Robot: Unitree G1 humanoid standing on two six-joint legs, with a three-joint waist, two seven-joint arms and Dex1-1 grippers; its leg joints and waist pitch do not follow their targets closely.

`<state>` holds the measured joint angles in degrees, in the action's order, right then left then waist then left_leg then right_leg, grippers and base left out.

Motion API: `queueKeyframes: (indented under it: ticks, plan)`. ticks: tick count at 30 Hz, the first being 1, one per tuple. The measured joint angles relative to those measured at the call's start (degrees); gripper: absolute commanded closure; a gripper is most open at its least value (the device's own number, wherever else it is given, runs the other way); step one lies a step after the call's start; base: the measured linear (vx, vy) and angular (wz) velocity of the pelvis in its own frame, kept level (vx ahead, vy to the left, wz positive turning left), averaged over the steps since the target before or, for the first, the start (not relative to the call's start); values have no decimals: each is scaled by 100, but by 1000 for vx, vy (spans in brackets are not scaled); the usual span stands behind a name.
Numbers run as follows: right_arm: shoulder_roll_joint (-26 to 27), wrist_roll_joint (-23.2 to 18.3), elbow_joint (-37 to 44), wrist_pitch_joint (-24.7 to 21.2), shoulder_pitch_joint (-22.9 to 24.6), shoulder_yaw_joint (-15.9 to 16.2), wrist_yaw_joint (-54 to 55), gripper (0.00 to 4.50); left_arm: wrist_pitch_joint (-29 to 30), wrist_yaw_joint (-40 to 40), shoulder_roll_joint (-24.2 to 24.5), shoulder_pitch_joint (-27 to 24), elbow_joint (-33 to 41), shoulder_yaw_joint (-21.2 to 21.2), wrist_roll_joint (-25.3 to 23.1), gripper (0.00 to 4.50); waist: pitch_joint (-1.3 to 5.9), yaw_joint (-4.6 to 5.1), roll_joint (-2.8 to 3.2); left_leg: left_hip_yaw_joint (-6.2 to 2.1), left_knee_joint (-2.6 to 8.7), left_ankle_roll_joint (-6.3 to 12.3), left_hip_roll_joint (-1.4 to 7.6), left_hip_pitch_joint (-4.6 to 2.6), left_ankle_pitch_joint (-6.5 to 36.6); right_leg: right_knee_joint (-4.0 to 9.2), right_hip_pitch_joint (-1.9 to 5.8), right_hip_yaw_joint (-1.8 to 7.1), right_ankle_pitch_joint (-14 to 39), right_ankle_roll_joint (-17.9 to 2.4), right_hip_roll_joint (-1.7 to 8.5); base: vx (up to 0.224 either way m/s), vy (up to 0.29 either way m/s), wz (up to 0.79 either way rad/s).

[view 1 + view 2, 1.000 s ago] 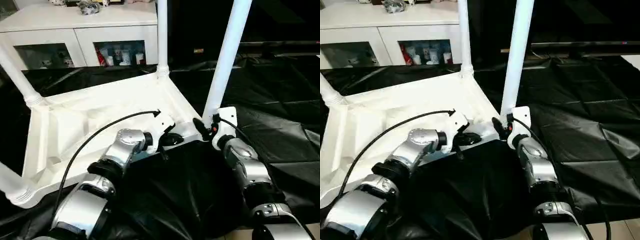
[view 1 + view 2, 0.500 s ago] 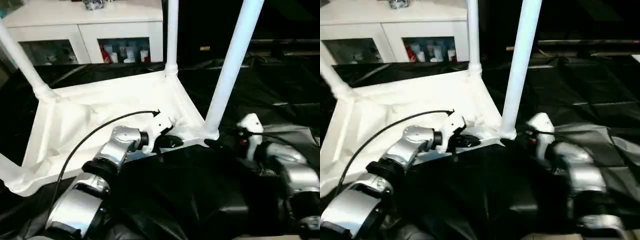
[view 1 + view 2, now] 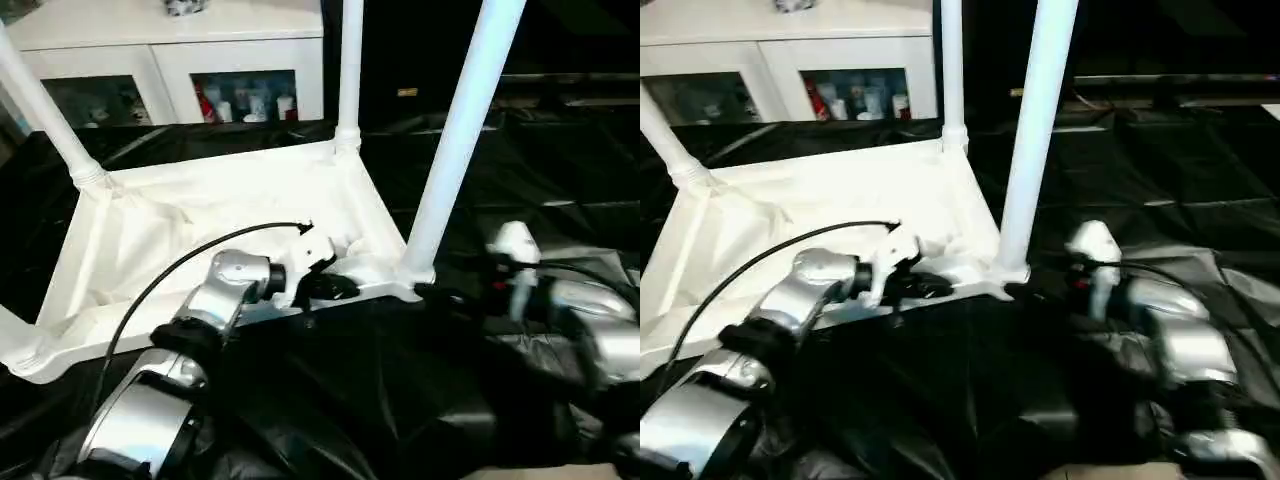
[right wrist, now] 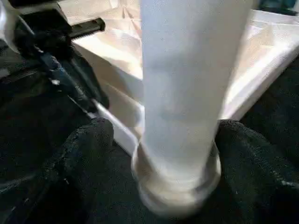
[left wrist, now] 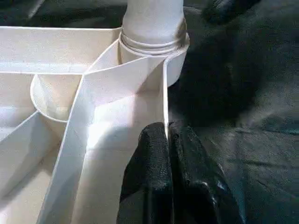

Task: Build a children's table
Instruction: Rotate leg to tighten

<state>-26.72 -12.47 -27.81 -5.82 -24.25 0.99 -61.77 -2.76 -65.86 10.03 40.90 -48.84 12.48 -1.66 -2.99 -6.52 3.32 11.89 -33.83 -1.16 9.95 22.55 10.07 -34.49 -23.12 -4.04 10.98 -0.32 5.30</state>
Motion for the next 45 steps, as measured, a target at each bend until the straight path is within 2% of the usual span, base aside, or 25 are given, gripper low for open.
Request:
queueKeyframes:
  ticks: [4,17,27,33,36,38,40,41,43,45]
  plan:
    - [133,114,-197,62,-126,69,189,71,-4,-67,4,-5,46,52,-1,450,1,-34,2,0,0,7,-4,7,-2,6,2,1,0,0,3,0,0,0]
    - [223,153,-589,265,-305,146,102,184,-2,-146,83,-47,94,54,5,450,0,-14,-1,0,-10,21,-2,6,-7,-2,2,0,-1,-2,3,0,0,0]
    - [421,149,-714,467,-335,113,109,239,25,-79,125,-99,140,47,10,450,3,2,-28,0,-27,19,1,-5,-7,-30,2,4,-1,-2,3,0,0,0]
    - [1043,163,-1007,650,-289,-275,1464,245,147,760,-166,-13,-105,-36,-51,450,8,40,-47,0,-30,-11,0,-51,9,-42,36,10,-5,-8,3,0,0,0]
    - [1294,240,-1057,648,-286,-364,2165,245,196,1140,-319,64,-249,-45,-113,450,14,60,-57,-1,-30,-12,-2,-63,9,-33,50,11,4,6,3,0,0,0]
    - [1636,428,-1139,648,-377,-501,3056,245,297,1559,-493,204,-442,-99,-192,450,15,125,-56,-2,-29,-12,-6,-71,9,-25,57,14,4,6,3,0,0,0]
    - [1780,539,-1223,644,-463,-510,3510,245,354,1776,-582,248,-517,-130,-223,450,15,154,-49,-5,-23,-12,-8,-77,9,0,69,12,4,7,3,0,0,0]
    - [1951,642,-1373,628,-596,-523,3998,245,374,2012,-662,276,-598,-157,-247,450,13,183,-41,-8,-10,-12,-9,-106,9,35,98,7,4,7,3,0,0,0]
    - [2074,734,-1505,602,-739,-524,4293,245,397,2140,-699,286,-653,-168,-249,450,4,248,-28,-19,5,-12,-18,-146,10,84,132,1,6,9,3,0,0,0]
    - [2099,782,-1524,598,-762,-523,4342,245,402,2152,-708,286,-662,-182,-249,450,-3,293,-15,-58,30,-11,-33,-152,11,157,138,-23,7,11,3,0,0,0]
